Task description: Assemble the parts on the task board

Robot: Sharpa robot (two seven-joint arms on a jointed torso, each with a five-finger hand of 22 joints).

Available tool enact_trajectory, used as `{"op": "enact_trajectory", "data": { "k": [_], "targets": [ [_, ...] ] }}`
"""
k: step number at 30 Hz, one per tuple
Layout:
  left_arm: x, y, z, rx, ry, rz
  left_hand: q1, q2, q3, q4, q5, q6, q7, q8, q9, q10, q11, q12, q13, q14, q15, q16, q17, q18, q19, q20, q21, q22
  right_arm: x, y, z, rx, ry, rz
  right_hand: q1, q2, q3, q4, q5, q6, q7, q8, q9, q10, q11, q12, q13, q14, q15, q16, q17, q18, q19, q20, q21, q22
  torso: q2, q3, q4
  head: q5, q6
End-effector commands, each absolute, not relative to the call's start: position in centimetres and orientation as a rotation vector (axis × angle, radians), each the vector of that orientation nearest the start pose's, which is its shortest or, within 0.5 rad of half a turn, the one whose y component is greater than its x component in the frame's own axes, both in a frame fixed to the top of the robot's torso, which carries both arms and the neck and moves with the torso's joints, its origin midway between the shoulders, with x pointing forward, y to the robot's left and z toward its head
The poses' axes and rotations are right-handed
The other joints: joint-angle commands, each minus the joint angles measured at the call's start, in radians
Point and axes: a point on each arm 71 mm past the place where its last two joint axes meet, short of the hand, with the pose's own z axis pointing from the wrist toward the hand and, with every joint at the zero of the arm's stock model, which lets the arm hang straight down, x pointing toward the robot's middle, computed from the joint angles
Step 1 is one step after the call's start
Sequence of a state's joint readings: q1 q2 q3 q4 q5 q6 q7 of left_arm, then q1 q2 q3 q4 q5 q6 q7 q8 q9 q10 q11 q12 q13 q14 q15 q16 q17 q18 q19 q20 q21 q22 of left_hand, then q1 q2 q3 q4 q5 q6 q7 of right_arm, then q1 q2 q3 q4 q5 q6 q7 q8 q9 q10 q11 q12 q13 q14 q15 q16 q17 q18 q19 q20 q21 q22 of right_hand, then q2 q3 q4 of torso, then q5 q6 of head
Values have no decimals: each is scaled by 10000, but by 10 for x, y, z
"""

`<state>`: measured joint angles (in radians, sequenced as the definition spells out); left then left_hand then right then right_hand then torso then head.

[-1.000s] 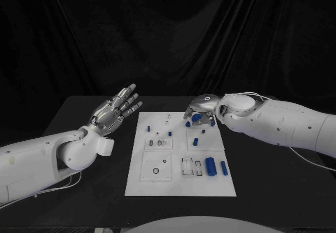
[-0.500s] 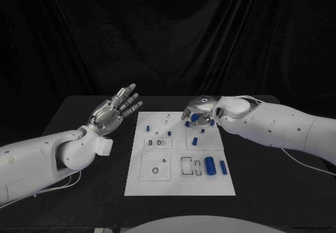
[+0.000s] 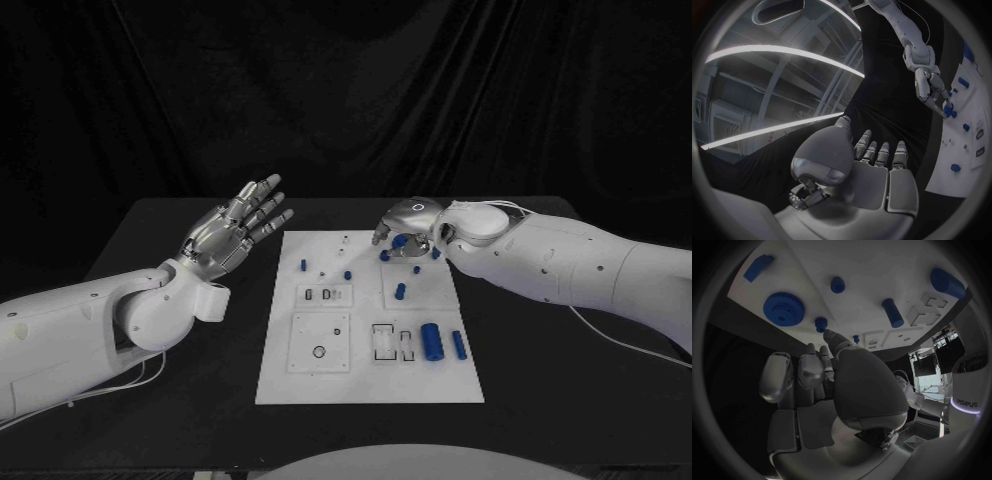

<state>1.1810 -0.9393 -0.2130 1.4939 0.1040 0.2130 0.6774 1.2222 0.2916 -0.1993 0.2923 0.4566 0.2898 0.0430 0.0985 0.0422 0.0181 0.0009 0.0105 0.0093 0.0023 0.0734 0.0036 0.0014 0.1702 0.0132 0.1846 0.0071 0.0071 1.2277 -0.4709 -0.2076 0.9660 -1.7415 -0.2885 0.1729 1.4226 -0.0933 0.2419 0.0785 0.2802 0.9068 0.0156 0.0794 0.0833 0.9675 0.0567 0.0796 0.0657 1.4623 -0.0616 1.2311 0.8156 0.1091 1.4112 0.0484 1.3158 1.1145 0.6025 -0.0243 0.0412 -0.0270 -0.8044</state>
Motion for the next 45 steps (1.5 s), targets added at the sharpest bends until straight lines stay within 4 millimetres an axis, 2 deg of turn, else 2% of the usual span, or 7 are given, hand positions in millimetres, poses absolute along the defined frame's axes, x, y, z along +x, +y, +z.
{"op": "enact_trajectory", "data": {
  "k": [1, 13, 16, 21, 27, 31, 45],
  "targets": [
    [452, 250, -222, -11132, 13513, -20647, -45, -19, 52, 0, 48, 66, -10, 63, 13, 35, 26, 37, 11, -14, 66, -19, -6, 90, 11, 75, 54, 10, 548, -155, -251, -7046, 16331, 4696, -177, -86, 6, 45, -322, 157, 6, 93, 53, -8, -19, 51, 22, -22, 25, -75, -35, -115, -88, -18, -50, 19, 0, -2, -3, 2, -5],
    [452, 251, -222, -11132, 13506, -20621, -36, -30, 60, -4, 61, 20, -3, 57, 5, 30, 34, 39, 8, -15, 67, -21, -7, 91, 13, 79, 55, 11, 549, -157, -258, -7197, 16626, 4717, -387, -131, -85, 132, -647, 321, 214, 140, 139, 148, -44, 234, 58, -10, 12, -89, -39, -129, -85, -26, -29, 114, 1, -1, 2, -9, -49],
    [453, 250, -222, -11131, 13518, -20629, -36, -30, 60, -4, 61, 20, -3, 57, 5, 30, 34, 39, 8, -15, 67, -21, -7, 91, 13, 79, 55, 11, 549, -156, -259, -7233, 16678, 4730, -348, -103, -45, 108, -539, 282, 288, 101, 136, 178, -43, 279, 59, -12, 13, -88, -23, -141, -81, -23, -8, 173, 1, -2, 6, -19, -64],
    [453, 250, -223, -11132, 13533, -20638, -32, -35, 62, -5, 67, 16, -4, 58, 4, 28, 33, 39, 7, -16, 67, -23, -8, 91, 15, 80, 57, 11, 549, -155, -260, -7307, 16727, 4776, -241, -20, 167, 51, -59, 498, 503, 159, 195, 259, -88, 370, 42, -32, -4, -99, -21, -144, -113, -20, -11, 227, -1, 0, 0, -20, -82],
    [453, 251, -223, -11139, 13556, -20622, -29, -36, 65, -6, 74, 4, -4, 57, 2, 26, 34, 40, 6, -16, 66, -23, -8, 91, 14, 82, 56, 11, 549, -154, -264, -7385, 16705, 4878, -172, 15, 358, 19, 166, 634, 597, 191, 227, 373, -95, 422, 30, -38, -13, -97, -8, -154, -112, -26, 9, 290, -2, -2, -4, -21, -101],
    [453, 251, -223, -11145, 13576, -20625, -26, -36, 67, -6, 79, -1, -3, 57, 1, 26, 34, 41, 6, -17, 66, -25, -9, 91, 14, 84, 56, 11, 549, -152, -267, -7422, 16807, 4895, -98, -3, 773, -32, 758, 764, 630, 189, 255, 506, -70, 407, -5, -46, 4, -106, -13, -156, -132, -11, 8, 334, -2, -3, 1, -19, -124],
    [454, 251, -224, -11162, 13643, -20637, 13, -37, 98, -17, 139, -21, 4, 68, -1, 19, 44, 47, 5, -17, 68, -25, -9, 92, 14, 93, 55, 10, 550, -154, -273, -7478, 17027, 4846, -48, -10, 1221, -100, 821, 1020, 686, 263, 330, 834, -58, 415, -4, -96, 29, -138, -38, -168, -158, 16, 20, 426, 0, -1, 6, -26, -236]
  ]
}}
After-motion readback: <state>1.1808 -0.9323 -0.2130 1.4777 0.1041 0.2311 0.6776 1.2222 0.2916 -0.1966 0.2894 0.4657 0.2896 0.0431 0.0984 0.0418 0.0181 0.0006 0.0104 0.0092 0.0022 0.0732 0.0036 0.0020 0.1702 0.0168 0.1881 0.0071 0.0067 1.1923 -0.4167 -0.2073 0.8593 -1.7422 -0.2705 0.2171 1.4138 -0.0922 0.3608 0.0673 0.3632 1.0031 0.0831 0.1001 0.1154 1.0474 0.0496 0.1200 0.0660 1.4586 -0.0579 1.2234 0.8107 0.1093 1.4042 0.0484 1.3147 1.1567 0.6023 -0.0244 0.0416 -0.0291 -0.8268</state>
